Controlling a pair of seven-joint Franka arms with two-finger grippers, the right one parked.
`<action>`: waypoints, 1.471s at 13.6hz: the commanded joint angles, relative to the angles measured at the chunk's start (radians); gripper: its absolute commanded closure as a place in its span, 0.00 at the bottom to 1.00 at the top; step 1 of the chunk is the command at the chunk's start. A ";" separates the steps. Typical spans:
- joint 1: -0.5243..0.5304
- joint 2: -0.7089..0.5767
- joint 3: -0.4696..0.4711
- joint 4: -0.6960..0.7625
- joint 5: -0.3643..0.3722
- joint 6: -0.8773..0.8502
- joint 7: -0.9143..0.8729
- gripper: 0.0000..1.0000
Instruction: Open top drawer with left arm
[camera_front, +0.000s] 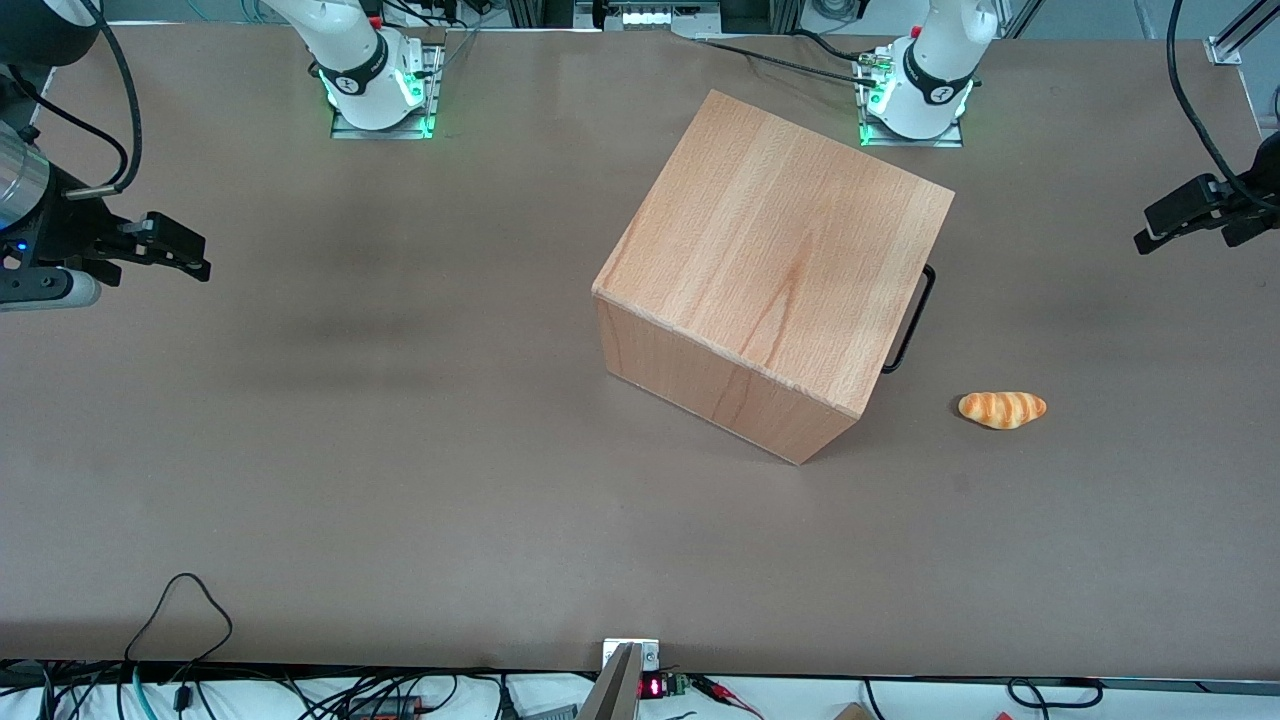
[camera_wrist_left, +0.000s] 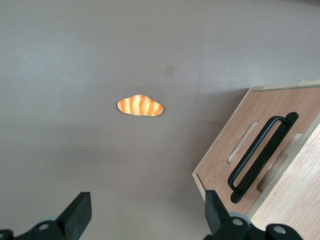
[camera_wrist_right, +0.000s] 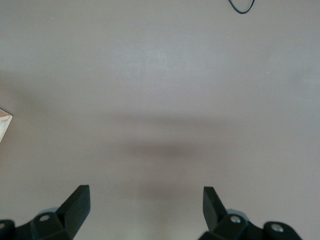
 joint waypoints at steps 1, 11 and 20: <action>-0.002 -0.001 -0.002 0.021 0.024 -0.025 0.004 0.00; -0.003 0.002 -0.014 0.009 0.023 -0.023 0.007 0.00; -0.020 0.048 -0.049 -0.110 -0.074 0.050 0.020 0.00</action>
